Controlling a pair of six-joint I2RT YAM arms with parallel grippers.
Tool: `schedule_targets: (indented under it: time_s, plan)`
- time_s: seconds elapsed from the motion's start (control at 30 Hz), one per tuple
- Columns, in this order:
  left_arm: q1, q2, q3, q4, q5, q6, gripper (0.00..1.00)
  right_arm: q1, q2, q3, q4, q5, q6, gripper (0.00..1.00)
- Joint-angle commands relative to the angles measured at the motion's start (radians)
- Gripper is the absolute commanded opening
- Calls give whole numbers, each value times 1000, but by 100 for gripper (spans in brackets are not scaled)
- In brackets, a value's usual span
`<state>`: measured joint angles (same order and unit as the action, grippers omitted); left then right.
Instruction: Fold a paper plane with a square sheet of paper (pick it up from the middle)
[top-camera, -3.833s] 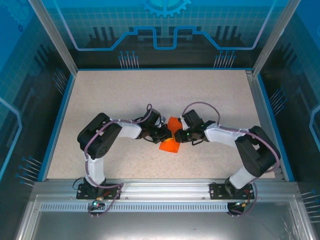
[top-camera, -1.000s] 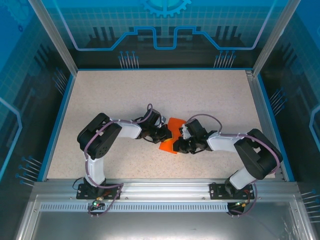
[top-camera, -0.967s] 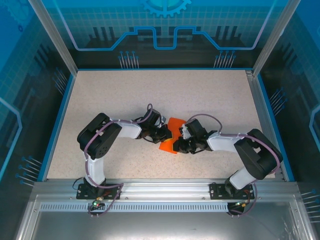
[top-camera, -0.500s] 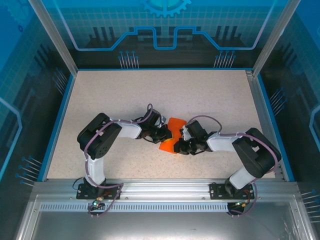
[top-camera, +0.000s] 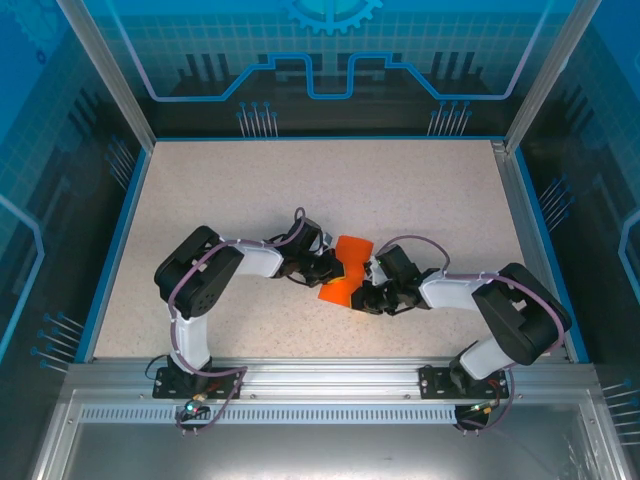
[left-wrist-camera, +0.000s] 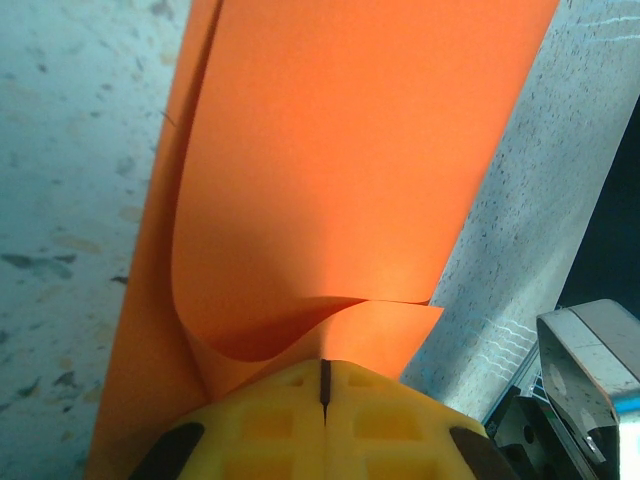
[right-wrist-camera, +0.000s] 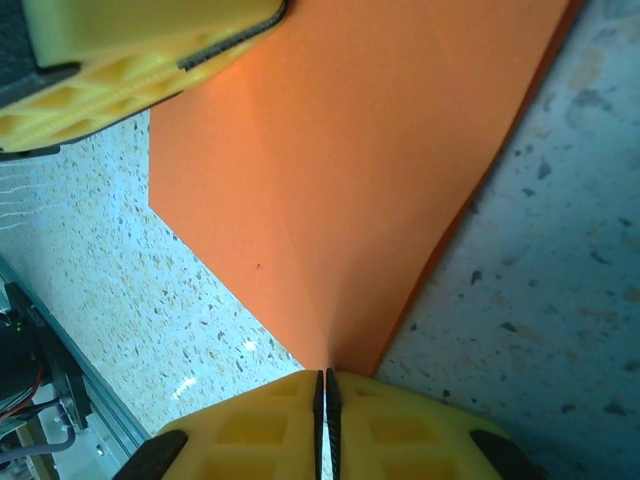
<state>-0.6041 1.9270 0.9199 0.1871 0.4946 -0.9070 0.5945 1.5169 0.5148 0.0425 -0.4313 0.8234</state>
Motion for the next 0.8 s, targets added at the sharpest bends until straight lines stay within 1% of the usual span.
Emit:
schedule_targets:
  time_s: [0.0,0.13,0.27,0.43,0.57,0.77]
  plan:
    - [-5,8,-17,-114,-27,26,0,-15,-31,-24,-40,-2,21,13]
    - [-8,0,-19,-112,-26,26,0,-26,-157,-5,-83,57,27,16]
    - [-7,-2,-19,-110,-28,26,0,-40,-189,26,-66,95,56,17]
    - [-8,-2,-21,-107,-27,28,0,-27,-102,78,21,66,96,15]
    - [-8,0,-19,-105,-23,27,0,0,-19,112,33,70,94,13]
    - [-8,-3,-20,-107,-25,29,0,11,78,102,61,65,87,11]
